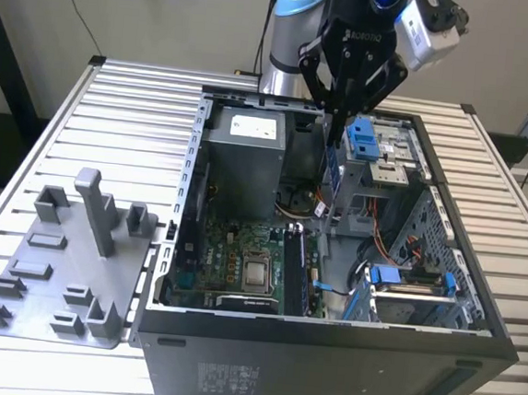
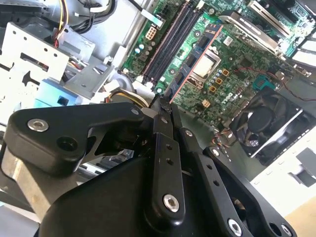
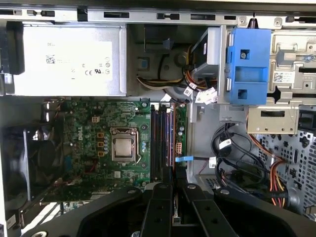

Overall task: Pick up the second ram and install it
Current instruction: 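Insert the second ram into the second slot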

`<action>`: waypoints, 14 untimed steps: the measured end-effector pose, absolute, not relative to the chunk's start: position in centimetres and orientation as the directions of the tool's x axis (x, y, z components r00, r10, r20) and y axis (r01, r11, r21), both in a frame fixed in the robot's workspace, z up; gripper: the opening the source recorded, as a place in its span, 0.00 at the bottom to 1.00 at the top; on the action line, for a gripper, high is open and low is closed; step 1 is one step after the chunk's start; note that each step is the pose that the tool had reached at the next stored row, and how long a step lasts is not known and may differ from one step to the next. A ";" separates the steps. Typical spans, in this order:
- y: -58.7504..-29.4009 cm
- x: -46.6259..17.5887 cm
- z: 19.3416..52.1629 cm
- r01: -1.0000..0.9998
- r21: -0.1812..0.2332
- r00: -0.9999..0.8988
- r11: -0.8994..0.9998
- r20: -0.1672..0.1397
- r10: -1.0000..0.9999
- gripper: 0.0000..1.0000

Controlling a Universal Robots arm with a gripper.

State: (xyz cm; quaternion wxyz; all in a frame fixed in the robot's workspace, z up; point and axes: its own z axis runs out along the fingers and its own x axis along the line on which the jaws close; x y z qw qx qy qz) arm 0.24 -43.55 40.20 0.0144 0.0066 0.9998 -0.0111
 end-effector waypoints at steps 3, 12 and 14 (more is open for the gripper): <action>-43.5 0.2 40.1 0.014 -0.022 -0.999 1.000 -0.029 0.013 0.14; -43.5 0.2 39.8 0.014 -0.022 -1.000 1.000 -0.029 0.013 0.14; -43.5 0.2 39.8 0.014 -0.022 -1.000 1.000 -0.029 0.013 0.14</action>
